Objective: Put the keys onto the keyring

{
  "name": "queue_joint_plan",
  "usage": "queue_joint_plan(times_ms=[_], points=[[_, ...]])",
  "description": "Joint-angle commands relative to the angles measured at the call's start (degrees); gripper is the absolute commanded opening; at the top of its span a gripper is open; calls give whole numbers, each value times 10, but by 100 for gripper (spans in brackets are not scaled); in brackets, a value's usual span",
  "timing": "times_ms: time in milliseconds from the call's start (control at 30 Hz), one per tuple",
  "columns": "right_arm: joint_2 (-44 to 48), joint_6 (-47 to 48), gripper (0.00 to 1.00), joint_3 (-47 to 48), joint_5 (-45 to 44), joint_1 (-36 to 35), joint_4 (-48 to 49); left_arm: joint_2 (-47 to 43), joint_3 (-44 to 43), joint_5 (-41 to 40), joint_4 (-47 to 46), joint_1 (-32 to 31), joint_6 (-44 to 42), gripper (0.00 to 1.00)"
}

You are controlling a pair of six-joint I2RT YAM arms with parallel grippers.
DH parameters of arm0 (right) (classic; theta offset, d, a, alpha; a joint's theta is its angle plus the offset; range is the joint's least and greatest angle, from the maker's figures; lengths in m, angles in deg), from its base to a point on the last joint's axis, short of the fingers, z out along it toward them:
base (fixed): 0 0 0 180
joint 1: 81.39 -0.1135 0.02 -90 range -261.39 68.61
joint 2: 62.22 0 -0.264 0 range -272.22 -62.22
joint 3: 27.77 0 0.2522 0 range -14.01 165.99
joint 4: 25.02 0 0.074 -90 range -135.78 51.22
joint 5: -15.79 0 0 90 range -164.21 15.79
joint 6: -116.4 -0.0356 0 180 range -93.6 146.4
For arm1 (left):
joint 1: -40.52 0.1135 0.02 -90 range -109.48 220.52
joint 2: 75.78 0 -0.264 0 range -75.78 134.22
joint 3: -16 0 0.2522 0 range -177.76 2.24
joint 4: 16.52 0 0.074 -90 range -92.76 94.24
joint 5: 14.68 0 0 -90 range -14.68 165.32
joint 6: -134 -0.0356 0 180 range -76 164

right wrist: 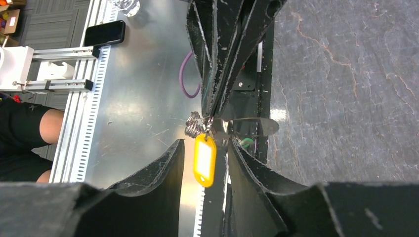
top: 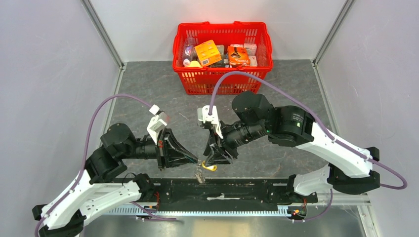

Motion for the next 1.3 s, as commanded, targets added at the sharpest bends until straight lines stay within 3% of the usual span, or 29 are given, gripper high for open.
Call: queue_joint_plan(times_ms=[0, 300, 667, 800, 1267], points=[[12, -7, 45, -13, -6, 0, 47, -10, -1, -2, -65, 0, 26, 2], [11, -8, 37, -15, 4, 0, 62, -6, 5, 0, -79, 1, 32, 2], [11, -9, 14, -18, 6, 0, 59, -8, 1, -1, -75, 0, 31, 2], [9, -8, 0, -17, 13, 0, 55, -8, 0, -3, -74, 0, 30, 2], [43, -32, 0, -71, 30, 0, 95, -24, 0, -60, -91, 0, 35, 2]])
